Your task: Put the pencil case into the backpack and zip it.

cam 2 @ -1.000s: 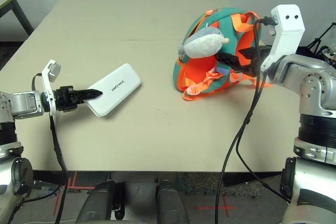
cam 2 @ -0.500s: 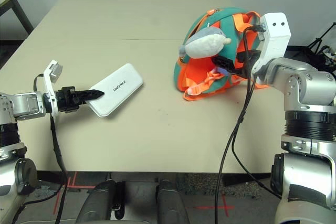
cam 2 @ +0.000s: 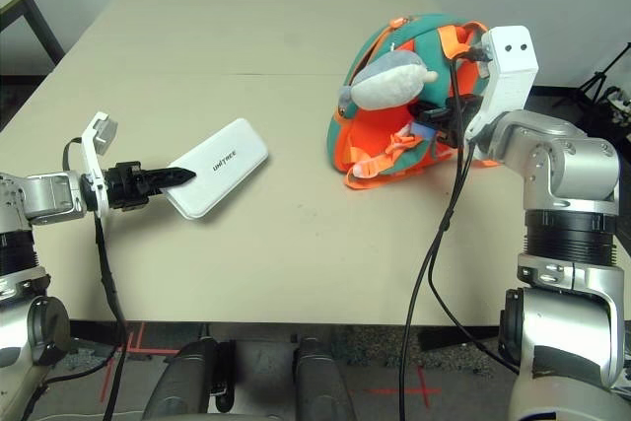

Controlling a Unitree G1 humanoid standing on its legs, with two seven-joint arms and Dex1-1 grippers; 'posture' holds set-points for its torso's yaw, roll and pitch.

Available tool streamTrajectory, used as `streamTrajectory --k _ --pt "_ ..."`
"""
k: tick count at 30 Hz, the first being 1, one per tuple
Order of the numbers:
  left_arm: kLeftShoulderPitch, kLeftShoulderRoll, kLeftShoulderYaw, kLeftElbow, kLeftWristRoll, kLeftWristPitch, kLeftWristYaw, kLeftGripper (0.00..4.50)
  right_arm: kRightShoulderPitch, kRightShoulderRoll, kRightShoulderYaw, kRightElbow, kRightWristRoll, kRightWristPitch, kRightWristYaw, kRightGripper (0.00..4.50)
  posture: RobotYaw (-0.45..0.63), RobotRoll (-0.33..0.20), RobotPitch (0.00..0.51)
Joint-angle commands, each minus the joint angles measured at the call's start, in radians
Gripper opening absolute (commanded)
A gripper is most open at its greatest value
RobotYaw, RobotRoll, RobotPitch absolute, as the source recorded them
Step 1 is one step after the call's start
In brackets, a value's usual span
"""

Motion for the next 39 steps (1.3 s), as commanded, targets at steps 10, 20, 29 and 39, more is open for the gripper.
streamTrajectory --k 10,20,29,39 --pt "-0.085 0.064 -0.117 0.121 0.051 -0.048 -0.088 1.45 0.074 -0.103 -0.207 -0.482 0.263 0.409 0.011 0.19 -0.10 0.000 0.094" --pt "-0.167 0.085 -0.244 0.273 0.116 -0.146 -0.200 1.45 0.003 -0.150 -0.361 -0.647 0.546 0.663 -0.009 0.19 -0.20 0.000 0.092" --pt "-0.216 0.068 -0.313 0.388 0.172 -0.224 -0.283 1.45 0.249 -0.472 -0.513 -0.539 1.314 0.508 -0.328 0.19 -0.27 0.000 0.093" --pt "-0.252 0.118 -0.337 0.356 0.192 -0.209 -0.347 1.45 0.794 -0.458 -0.672 -0.709 1.499 0.281 -0.566 0.19 -0.22 0.000 0.111"
